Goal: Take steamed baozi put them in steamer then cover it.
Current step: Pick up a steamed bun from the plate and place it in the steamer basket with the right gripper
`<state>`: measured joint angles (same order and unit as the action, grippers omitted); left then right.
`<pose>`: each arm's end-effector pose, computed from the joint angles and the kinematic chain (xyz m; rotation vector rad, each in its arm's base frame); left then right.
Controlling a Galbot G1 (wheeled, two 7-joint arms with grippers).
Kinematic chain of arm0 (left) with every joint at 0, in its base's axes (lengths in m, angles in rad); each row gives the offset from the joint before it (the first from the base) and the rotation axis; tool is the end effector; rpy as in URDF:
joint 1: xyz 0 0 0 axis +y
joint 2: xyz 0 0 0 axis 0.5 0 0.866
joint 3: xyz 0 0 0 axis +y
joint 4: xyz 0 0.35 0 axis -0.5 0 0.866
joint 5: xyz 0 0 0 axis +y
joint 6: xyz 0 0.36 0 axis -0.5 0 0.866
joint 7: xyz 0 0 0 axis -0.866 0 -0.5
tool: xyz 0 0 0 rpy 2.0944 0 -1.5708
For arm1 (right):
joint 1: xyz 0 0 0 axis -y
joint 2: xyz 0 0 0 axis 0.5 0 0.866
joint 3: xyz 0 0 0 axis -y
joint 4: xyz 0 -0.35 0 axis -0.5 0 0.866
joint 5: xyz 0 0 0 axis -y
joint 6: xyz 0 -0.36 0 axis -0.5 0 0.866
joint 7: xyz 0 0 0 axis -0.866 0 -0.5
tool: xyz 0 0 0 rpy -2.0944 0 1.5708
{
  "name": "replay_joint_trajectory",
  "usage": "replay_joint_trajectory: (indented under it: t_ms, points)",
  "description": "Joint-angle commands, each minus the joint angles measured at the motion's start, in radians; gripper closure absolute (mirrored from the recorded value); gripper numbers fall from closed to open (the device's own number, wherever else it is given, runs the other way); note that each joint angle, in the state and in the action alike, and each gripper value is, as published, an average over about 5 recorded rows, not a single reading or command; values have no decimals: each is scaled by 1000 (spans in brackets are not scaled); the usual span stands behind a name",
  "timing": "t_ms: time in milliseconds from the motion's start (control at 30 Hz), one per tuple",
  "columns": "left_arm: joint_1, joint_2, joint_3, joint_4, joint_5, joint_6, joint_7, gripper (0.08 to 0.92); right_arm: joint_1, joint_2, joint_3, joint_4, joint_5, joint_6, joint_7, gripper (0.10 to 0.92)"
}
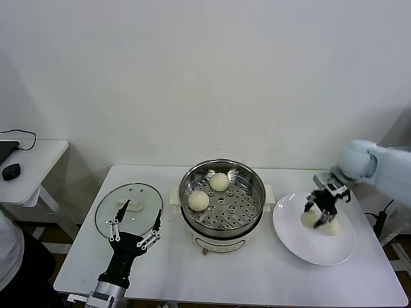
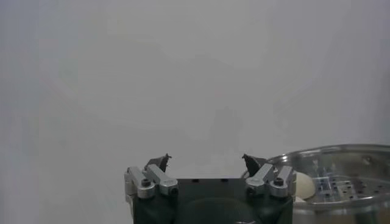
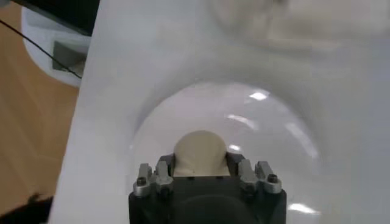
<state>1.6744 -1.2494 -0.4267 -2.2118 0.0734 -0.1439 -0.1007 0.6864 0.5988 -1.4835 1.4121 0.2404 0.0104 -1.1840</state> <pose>0.1523 0.0161 -0.2792 0.2785 2.9440 0.3669 0.5133 -0.1545 -0.0679 1.5332 -1.1576 1.4947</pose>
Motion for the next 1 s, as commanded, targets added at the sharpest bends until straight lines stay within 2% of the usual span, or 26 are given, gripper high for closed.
replay_joint_trajectory:
  t_ms: [33, 200, 467, 633, 800, 1000]
  points:
    - [0, 3, 2, -4, -2, 0, -1, 177, 360, 176, -43, 107, 7, 283, -19, 423]
    - [1, 3, 4, -8, -2, 1, -1, 177, 361, 308, 8, 154, -12, 368, 2, 423]
    - [6, 2, -2, -10, -3, -2, -2, 177, 221, 431, 31, 233, -138, 428, 32, 426]
    - [9, 3, -9, -12, -10, -5, -2, 177, 137, 457, 29, 264, -261, 482, 46, 430]
    - [9, 4, -14, -13, -17, -8, -3, 177, 23, 453, 67, 229, -389, 556, 71, 425]
    - [7, 4, -23, -9, -23, -13, -3, 177, -57, 441, 91, 194, -466, 620, 106, 423]
